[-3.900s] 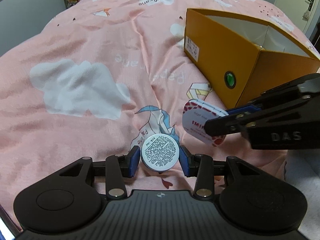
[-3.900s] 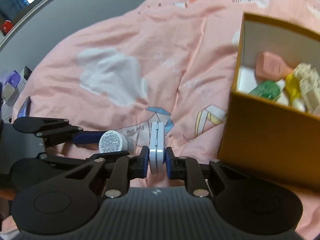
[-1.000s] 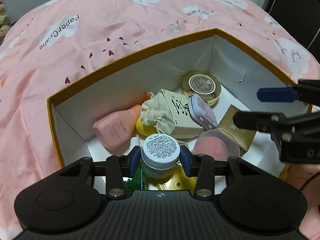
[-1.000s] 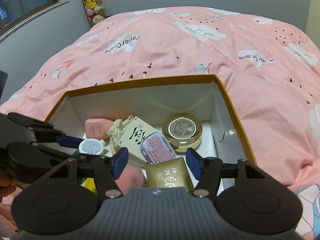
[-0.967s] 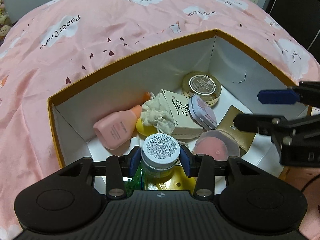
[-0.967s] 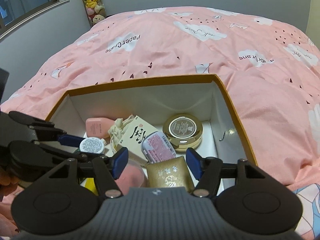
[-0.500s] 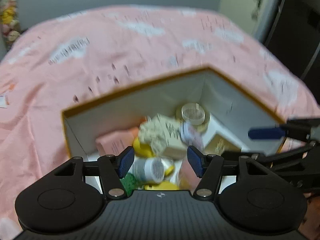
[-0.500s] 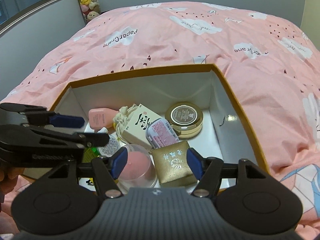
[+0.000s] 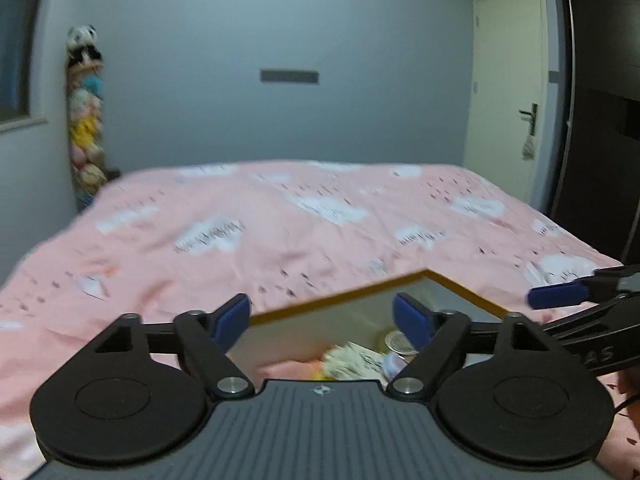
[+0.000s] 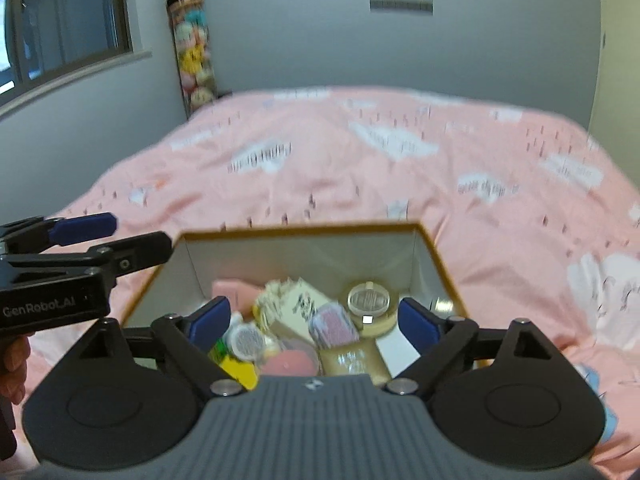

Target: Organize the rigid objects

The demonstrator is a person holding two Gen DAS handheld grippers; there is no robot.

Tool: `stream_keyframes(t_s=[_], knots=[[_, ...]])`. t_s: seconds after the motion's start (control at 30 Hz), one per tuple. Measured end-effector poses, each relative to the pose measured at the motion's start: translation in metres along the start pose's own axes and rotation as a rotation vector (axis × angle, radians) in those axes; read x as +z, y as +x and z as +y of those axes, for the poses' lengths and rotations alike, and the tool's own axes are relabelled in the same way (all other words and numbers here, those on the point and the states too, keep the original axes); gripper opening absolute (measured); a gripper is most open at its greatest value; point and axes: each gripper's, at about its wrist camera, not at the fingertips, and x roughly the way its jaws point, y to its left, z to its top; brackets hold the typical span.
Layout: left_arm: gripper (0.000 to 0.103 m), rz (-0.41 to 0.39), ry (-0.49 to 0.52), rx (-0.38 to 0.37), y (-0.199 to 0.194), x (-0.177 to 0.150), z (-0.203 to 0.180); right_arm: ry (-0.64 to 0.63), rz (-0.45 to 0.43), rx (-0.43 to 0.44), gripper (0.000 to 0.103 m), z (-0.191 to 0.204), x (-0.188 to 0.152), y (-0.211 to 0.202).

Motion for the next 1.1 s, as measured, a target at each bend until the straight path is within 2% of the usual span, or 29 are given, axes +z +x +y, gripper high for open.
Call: stream_keyframes(t_s=[0.1,0.17,0.27,0.43,0.7,0.87,1.0,1.1], knots=[[0.103,-0.043,-0.018,0.056,-0.017,0.002,0.003,0.003,-0.069,0.001,0.1,0.006,-0.001,-0.018],[0.103,-0.072,-0.015,0.076,-0.026,0.001,0.005,0.001,-0.118,-0.002,0.1,0.011,-0.003,-0.03],[0.103,-0.097,-0.029,0.11,-0.039,-0.002,0.009,-0.035,-0.141,-0.026,0.1,0.021,-0.005,-0.04],[0.103,-0.061,-0.046,0.122,-0.049,-0.011,0.016,-0.04,-0.148,-0.049,0.1,0.035,-0.016,-0.049],[0.103,0.019,-0.098,0.09,-0.05,-0.04,0.024,-0.013,-0.146,-0.101,0.1,0.048,-0.044,-0.048],[0.103,0.03,-0.15,0.107,-0.051,-0.051,0.03,-0.029,-0.138,-0.1,0.1,0.051,-0.054,-0.046],[0.103,0.078,-0.154,0.124,-0.047,-0.056,0.029,-0.085,-0.121,-0.116,0.1,0.057,-0.06,-0.041],[0.103,0.113,-0.144,0.172,-0.044,-0.06,0.027,-0.087,-0.093,-0.112,0.1,0.059,-0.063,-0.036]])
